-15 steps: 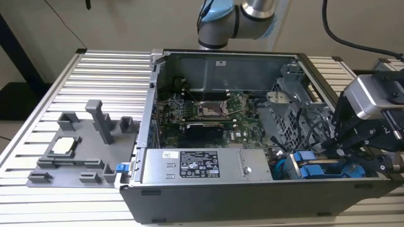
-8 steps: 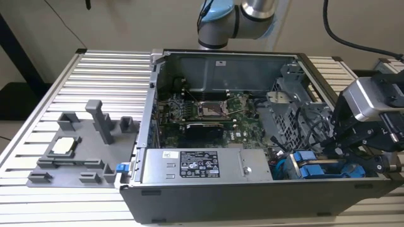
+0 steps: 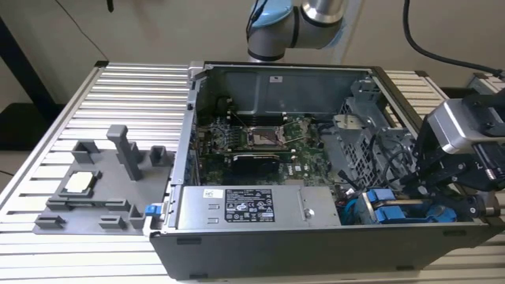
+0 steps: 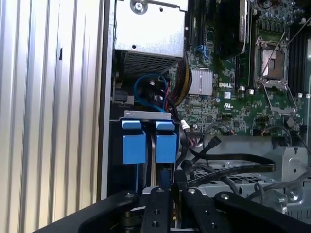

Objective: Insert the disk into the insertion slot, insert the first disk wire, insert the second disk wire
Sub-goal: 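Insert the second disk wire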

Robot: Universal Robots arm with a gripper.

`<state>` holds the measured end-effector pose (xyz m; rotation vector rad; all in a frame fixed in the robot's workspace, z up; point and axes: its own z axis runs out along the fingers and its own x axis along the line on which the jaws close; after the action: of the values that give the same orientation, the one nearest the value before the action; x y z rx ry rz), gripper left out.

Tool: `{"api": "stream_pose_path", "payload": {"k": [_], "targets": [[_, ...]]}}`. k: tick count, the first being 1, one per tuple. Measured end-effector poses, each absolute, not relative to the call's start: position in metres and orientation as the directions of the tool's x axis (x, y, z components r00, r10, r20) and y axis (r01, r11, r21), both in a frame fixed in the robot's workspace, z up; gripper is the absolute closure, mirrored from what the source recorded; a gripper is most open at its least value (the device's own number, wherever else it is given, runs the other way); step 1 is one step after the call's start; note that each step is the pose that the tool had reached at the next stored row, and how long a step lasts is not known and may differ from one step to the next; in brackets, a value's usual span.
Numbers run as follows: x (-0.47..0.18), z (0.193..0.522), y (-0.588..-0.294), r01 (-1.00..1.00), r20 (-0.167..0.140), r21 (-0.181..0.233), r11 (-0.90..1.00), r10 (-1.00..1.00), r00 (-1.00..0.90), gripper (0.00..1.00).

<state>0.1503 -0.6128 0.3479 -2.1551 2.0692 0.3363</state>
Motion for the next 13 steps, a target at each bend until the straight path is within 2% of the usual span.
{"api": "stream_pose_path", "payload": {"k": [13], "targets": [[0.1529,0.3411,-0.6128,-0.998,-0.252,0.047,-0.047,-0.967,0.034,0.84]]}}
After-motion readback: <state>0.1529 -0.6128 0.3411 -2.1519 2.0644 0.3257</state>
